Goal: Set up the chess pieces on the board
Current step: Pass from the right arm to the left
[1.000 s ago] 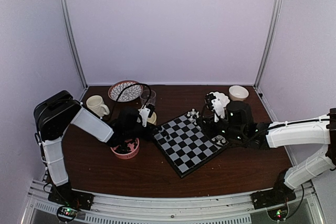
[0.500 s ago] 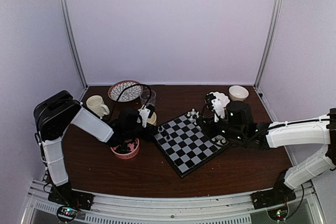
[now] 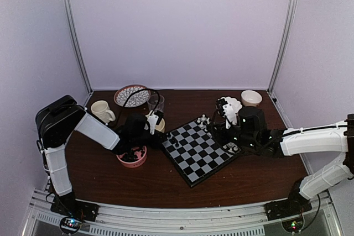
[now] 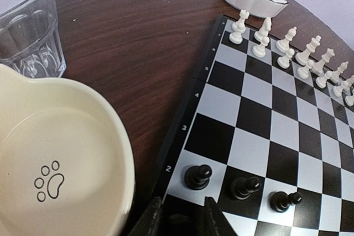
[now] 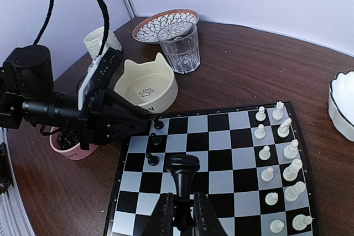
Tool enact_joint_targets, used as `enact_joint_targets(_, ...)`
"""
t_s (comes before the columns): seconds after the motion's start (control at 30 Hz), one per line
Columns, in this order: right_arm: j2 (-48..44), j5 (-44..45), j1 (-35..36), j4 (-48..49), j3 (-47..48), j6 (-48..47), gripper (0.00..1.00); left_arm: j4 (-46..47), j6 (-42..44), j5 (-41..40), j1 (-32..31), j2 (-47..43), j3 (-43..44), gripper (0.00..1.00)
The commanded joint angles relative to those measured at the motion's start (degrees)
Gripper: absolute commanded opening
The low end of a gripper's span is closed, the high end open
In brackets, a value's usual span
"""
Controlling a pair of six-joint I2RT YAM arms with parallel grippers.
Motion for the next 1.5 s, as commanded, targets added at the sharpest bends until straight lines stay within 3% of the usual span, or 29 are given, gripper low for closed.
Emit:
enact_joint_targets(0.0, -0.9, 0.5, -0.2, -0.2, 1.1, -0.2, 0.06, 0.4, 0.2, -0.5, -0.2, -1.6, 1.3, 0.29)
enact_joint_targets(0.13, -1.0, 0.5, -0.2, -0.2, 1.1, -0.2, 0.06, -0.7, 0.4, -0.5, -0.2, -3.4, 1.3, 0.36)
enact_joint_targets(0.43, -1.2, 0.4, -0.2, -0.6, 1.2, -0.2, 0.06, -5.2, 0.5, 0.4, -0.2, -9.7, 1.4, 0.39)
enact_joint_targets(0.73, 0.4, -4.5, -0.2, -7.9, 6.2, -0.9, 0.07, -11.6, 0.9, 9.5, -0.3, -18.4, 0.1, 0.38)
enact_joint_targets(1.0, 3.9, -19.4, -0.2, -15.1, 13.8, -1.4, 0.08, -6.9, 18.8, 14.4, -6.2, -29.6, -8.6, 0.36)
enact_joint_targets(1.1, 5.0, -24.6, -0.2, -15.9, 15.2, -1.4, 0.08, -4.1, 28.5, 13.5, -9.5, -32.6, -12.2, 0.40)
enact_joint_targets(1.2, 6.3, -28.4, -0.1, -16.0, 16.1, -1.3, 0.08, -2.6, 37.6, 18.8, -11.3, -34.5, -15.2, 0.41)
enact_joint_targets(1.47, 11.6, -35.8, 2.1, -18.6, 20.0, -2.2, 0.08, -2.2, 43.2, 16.5, -11.6, -35.6, -16.9, 0.46)
